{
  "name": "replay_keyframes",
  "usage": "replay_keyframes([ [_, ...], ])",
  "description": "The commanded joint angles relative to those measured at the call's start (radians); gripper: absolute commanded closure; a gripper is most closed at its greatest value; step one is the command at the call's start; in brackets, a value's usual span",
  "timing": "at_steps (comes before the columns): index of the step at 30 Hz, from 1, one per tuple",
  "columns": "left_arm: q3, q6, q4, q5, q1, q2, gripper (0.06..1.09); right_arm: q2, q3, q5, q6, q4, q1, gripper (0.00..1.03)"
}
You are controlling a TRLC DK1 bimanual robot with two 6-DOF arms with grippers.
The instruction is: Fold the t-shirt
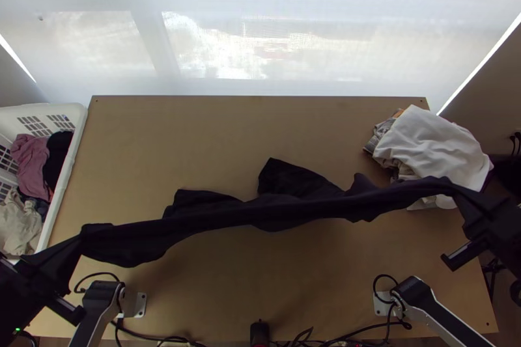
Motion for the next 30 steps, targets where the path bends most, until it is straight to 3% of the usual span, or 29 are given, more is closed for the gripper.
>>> replay_keyframes([
  [1,0.167,0.011,0.070,0.046,0.119,0.028,1.05,0.014,0.143,0.012,-0.043,0.098,-0.078,1.00],
  [17,0.552,-0.051,0.172,0.111,0.271,0.269,1.05,0.188,0.539,0.000,-0.017,0.116,-0.158,1.00],
  [30,0.642,-0.069,0.148,0.103,0.302,0.292,1.05,0.204,0.574,-0.040,0.003,0.077,-0.172,1.00],
])
